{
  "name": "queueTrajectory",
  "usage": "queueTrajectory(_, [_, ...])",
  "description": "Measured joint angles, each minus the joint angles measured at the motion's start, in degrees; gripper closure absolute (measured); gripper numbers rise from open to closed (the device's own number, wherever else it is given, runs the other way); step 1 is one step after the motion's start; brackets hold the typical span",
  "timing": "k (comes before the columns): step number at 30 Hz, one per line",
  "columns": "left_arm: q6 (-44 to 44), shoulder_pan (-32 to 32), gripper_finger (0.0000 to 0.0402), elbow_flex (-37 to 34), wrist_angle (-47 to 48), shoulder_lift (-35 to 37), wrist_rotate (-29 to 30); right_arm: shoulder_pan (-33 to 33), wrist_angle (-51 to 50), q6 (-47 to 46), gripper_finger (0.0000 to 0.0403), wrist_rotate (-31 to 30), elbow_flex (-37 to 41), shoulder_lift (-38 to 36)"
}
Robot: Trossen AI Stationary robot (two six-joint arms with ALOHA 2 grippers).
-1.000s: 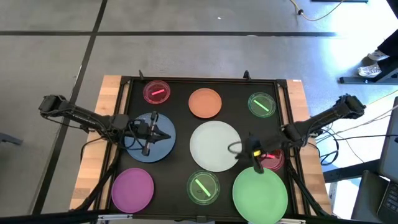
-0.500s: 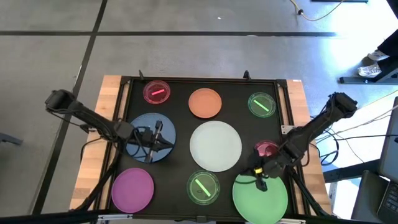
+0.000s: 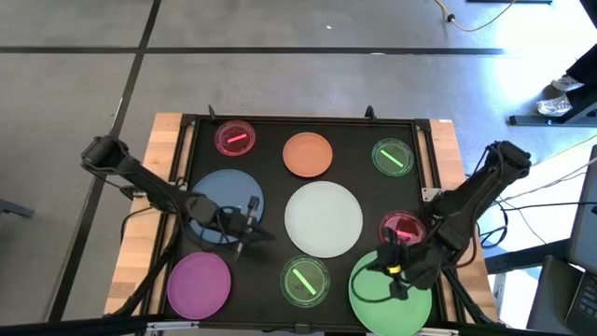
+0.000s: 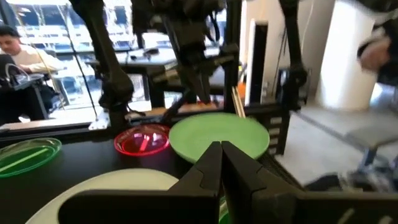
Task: Stack plastic plates
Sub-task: Stack the green plate on top of the white plate
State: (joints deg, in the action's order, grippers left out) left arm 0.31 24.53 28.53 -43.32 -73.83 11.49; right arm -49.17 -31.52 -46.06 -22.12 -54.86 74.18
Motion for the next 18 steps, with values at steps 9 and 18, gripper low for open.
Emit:
queueTrajectory(9, [0.3, 0.0, 0.0398, 7.2, 9.1, -6.2, 0.0, 0.1, -6.5, -1.5, 0.0396, 3.1, -2.8, 5.9])
queueTrajectory(18, [0.3, 0.0, 0.0398, 7.2, 9.5, -6.6, 0.0, 1.7, -13.4, -4.5, 0.035, 3.3, -2.7, 9.7])
